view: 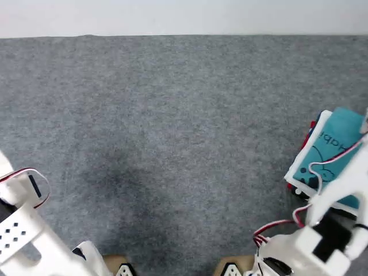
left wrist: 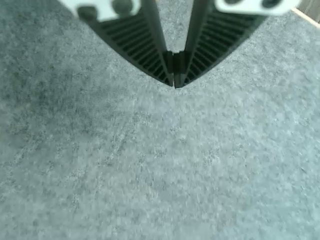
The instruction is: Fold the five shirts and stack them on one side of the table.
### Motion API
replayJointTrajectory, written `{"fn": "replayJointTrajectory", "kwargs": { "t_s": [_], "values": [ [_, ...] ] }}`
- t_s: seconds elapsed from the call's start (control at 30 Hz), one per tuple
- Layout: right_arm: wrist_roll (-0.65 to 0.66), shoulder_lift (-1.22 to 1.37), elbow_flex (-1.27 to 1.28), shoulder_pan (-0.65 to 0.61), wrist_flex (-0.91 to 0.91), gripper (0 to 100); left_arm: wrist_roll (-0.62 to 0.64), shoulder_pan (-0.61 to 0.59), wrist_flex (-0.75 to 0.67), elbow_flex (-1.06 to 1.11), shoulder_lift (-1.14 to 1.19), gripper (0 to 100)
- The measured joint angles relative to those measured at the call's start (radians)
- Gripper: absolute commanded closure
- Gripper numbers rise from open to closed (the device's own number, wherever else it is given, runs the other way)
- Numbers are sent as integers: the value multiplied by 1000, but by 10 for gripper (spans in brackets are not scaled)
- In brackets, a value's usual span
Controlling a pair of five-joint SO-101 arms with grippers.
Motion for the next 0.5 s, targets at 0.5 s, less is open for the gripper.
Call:
{"fn": "replayJointTrajectory", "kwargs": {
  "t_s": [0.5],
  "values": [
    [2, -265, 0, -161, 493, 990, 0, 308, 12, -83, -210, 995]
  ]
}}
